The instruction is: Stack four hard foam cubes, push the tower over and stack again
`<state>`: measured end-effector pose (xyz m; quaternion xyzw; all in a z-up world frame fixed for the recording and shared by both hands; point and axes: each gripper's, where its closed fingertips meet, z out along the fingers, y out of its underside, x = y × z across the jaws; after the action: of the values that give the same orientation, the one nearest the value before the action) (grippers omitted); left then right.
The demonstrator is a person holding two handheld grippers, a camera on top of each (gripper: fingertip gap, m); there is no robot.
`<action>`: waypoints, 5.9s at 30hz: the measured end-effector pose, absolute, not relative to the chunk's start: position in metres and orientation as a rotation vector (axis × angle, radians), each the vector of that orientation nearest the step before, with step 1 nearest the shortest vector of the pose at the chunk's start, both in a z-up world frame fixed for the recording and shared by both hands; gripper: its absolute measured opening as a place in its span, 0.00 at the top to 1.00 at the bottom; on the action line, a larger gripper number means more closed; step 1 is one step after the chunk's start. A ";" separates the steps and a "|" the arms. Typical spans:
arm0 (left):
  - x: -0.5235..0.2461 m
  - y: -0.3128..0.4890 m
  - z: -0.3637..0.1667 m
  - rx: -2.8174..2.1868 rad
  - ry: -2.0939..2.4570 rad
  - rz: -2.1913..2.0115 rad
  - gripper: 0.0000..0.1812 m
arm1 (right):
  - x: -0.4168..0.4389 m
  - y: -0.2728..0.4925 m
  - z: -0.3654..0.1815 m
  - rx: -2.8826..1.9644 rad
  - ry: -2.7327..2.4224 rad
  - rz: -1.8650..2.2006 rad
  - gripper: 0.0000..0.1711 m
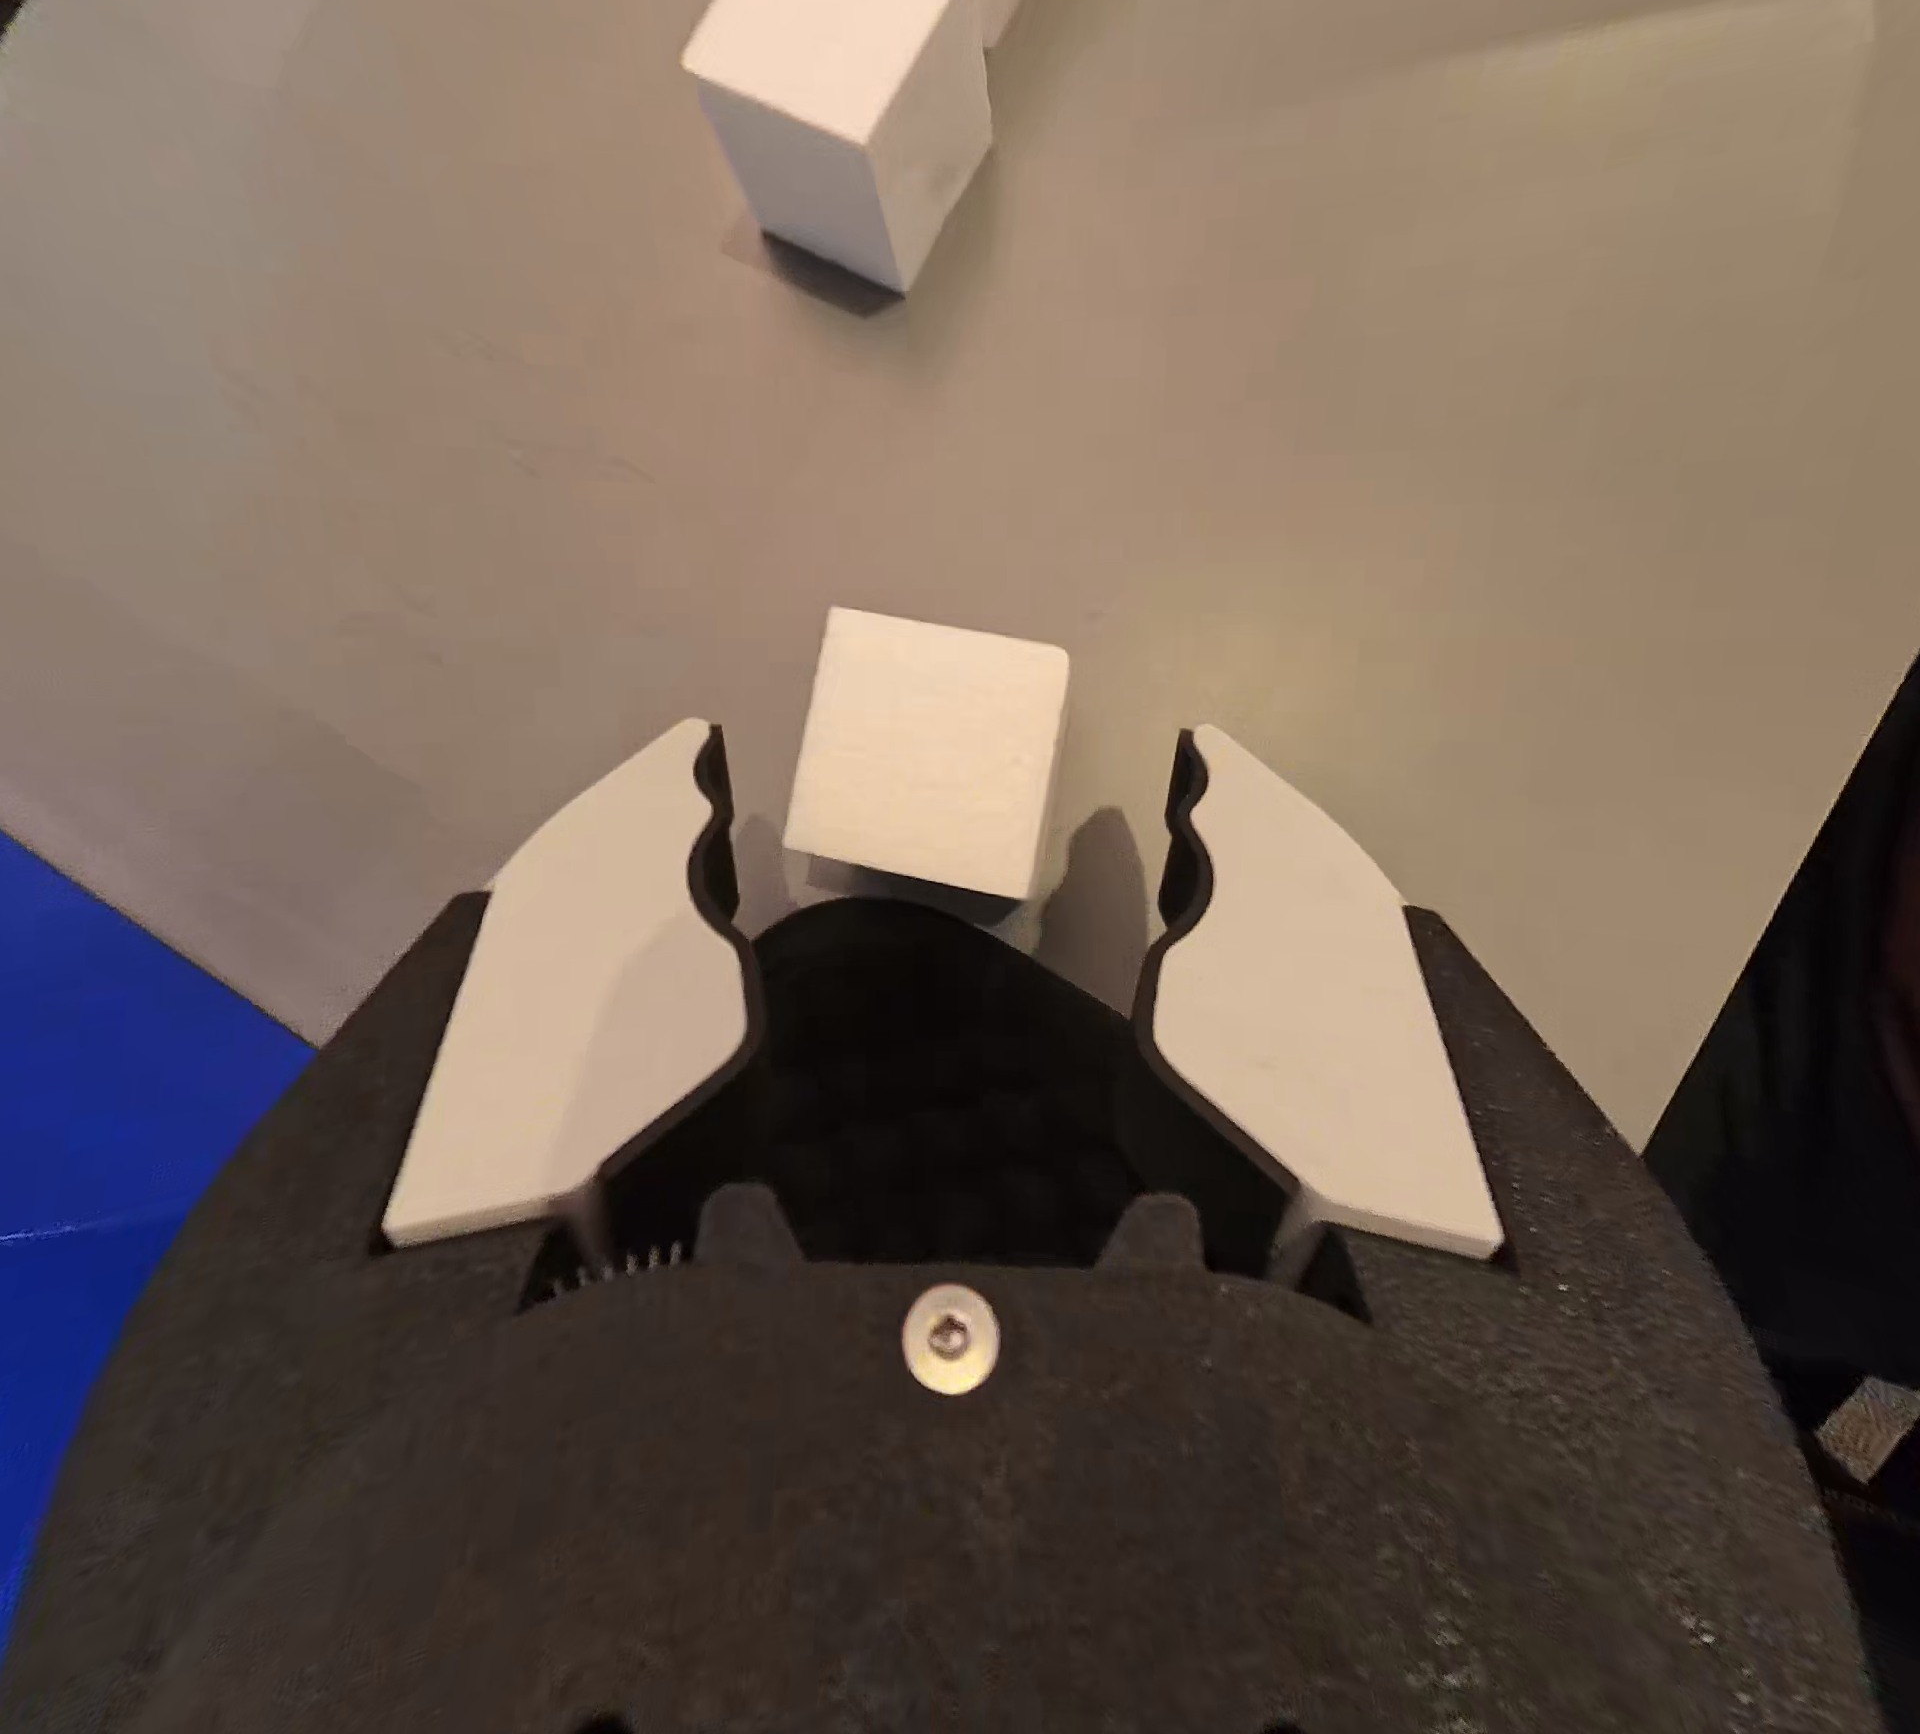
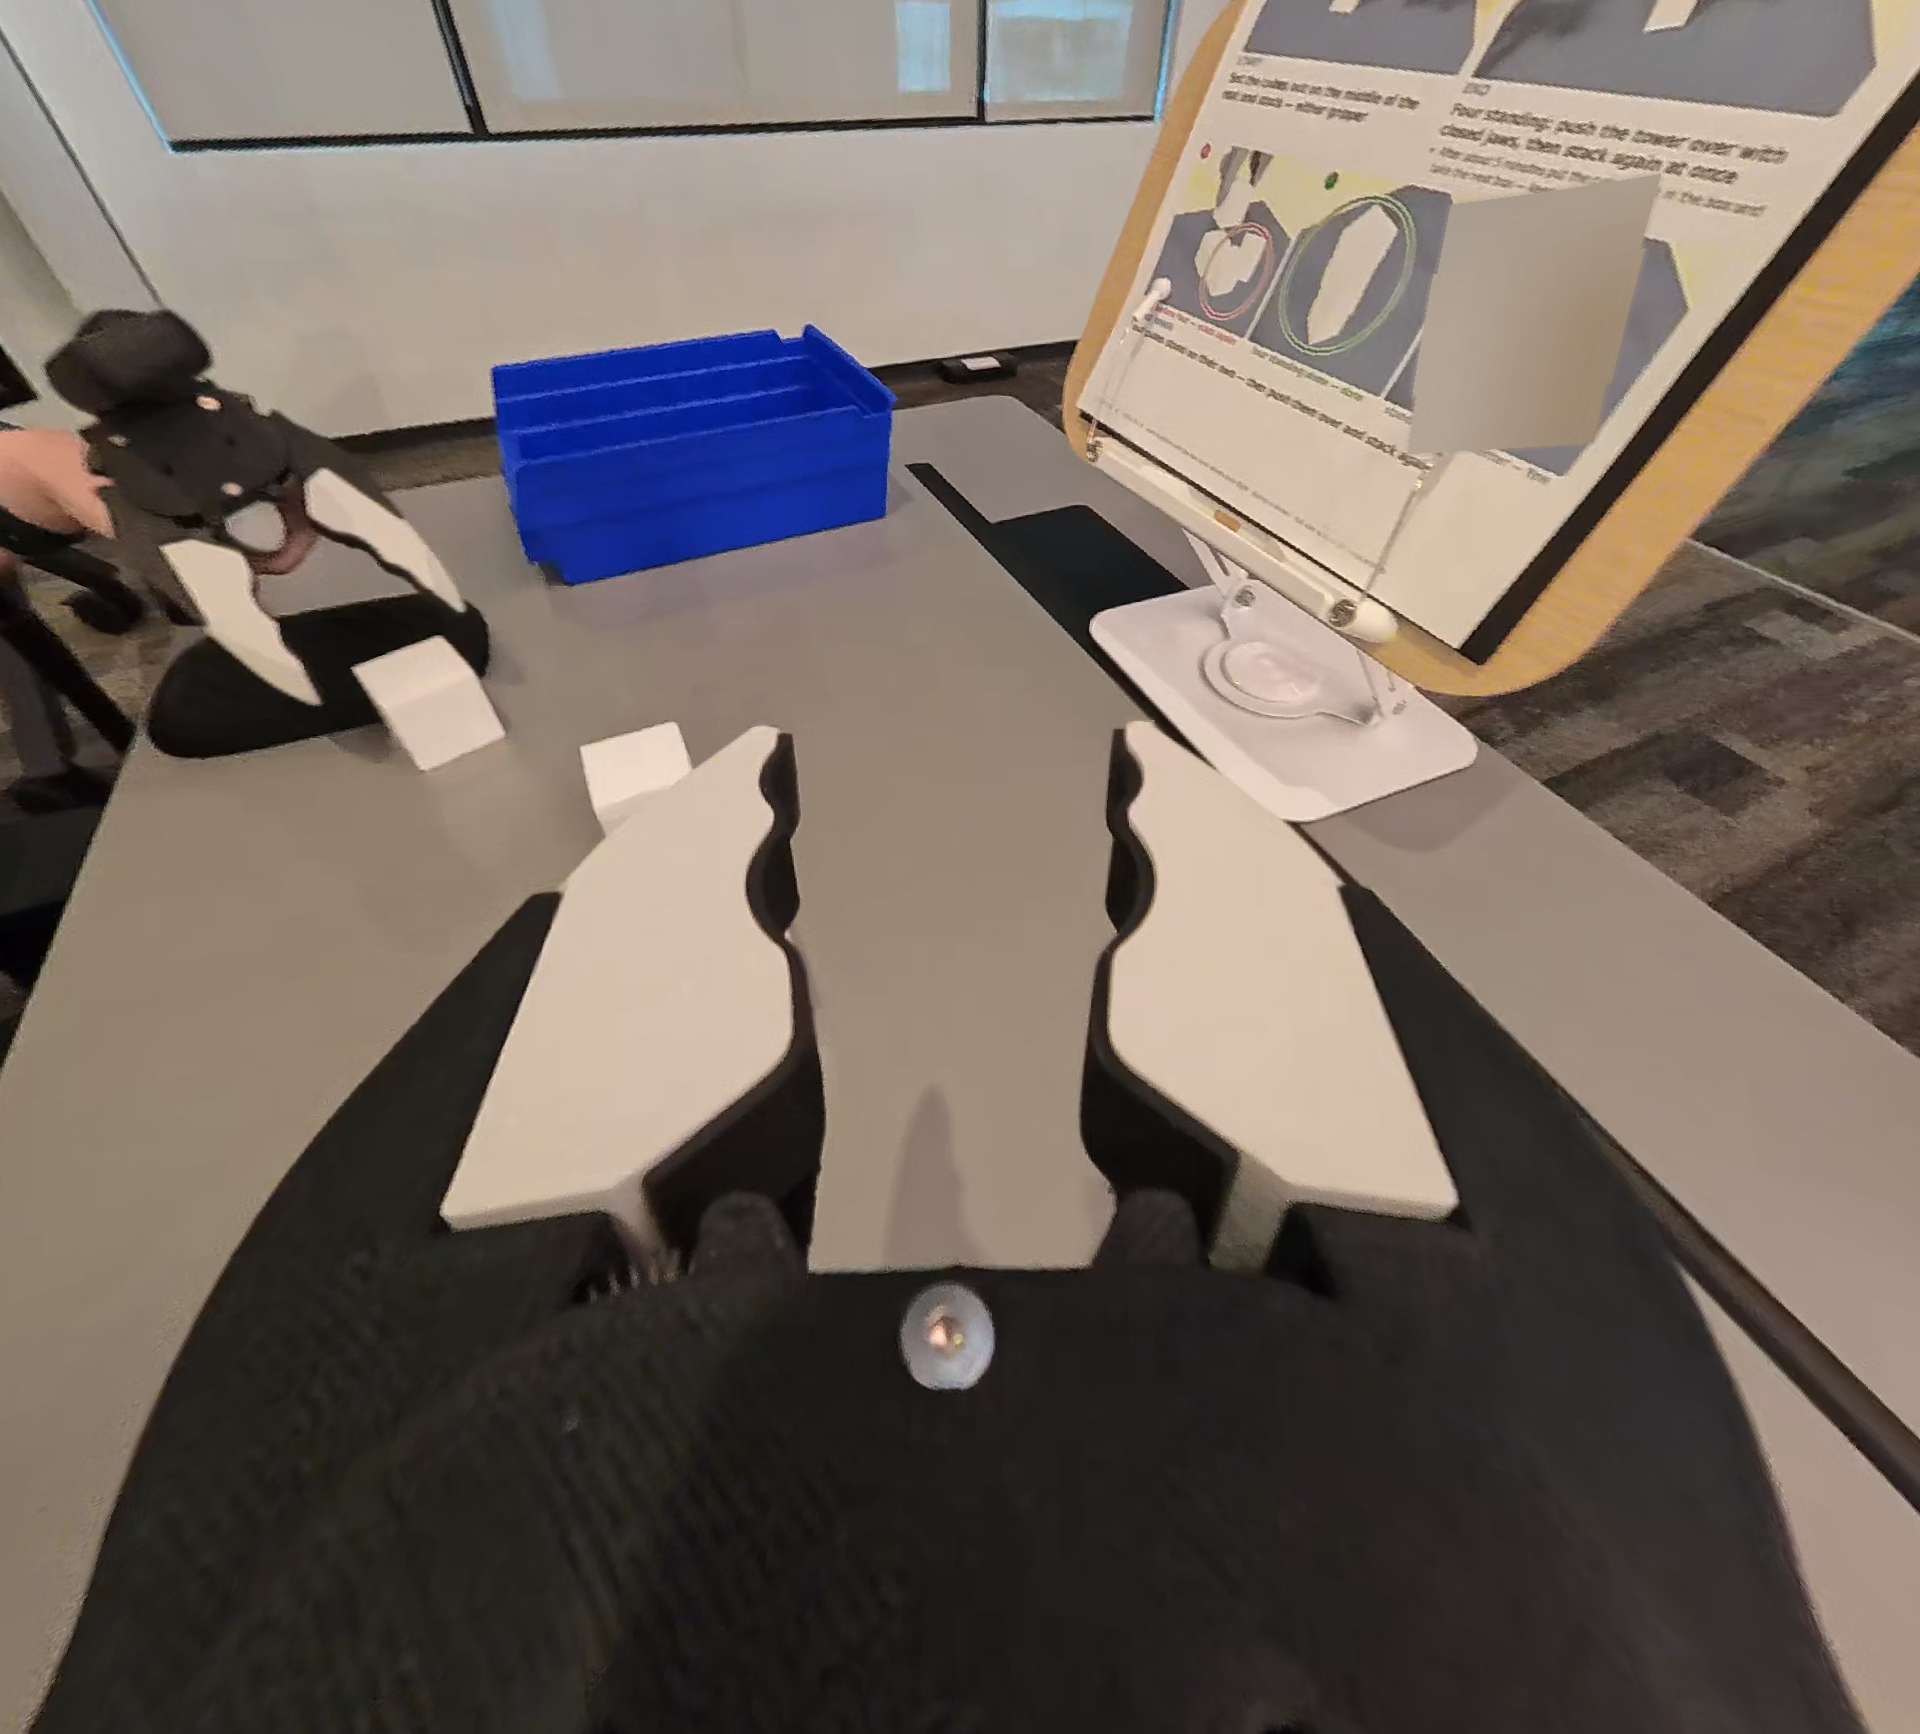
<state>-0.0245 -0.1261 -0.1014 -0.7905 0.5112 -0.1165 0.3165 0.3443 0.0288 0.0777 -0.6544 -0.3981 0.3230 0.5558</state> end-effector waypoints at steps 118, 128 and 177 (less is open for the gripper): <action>0.026 0.017 0.019 -1.587 1.390 -0.715 0.58 | 0.103 -0.018 -0.028 -1.925 -1.732 0.746 0.60; 0.016 0.014 0.040 -1.502 1.325 -0.781 0.59 | 0.187 -0.007 -0.067 -1.716 -1.381 0.854 0.52; 0.015 0.008 0.049 -1.435 1.347 -0.796 0.59 | 0.109 -0.018 0.007 -1.846 -1.410 0.743 0.66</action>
<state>0.0149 0.0077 0.0490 -0.5901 0.5539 -0.3272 0.4877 0.1088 -0.0180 0.0073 -0.7106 -0.5429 0.2861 0.3441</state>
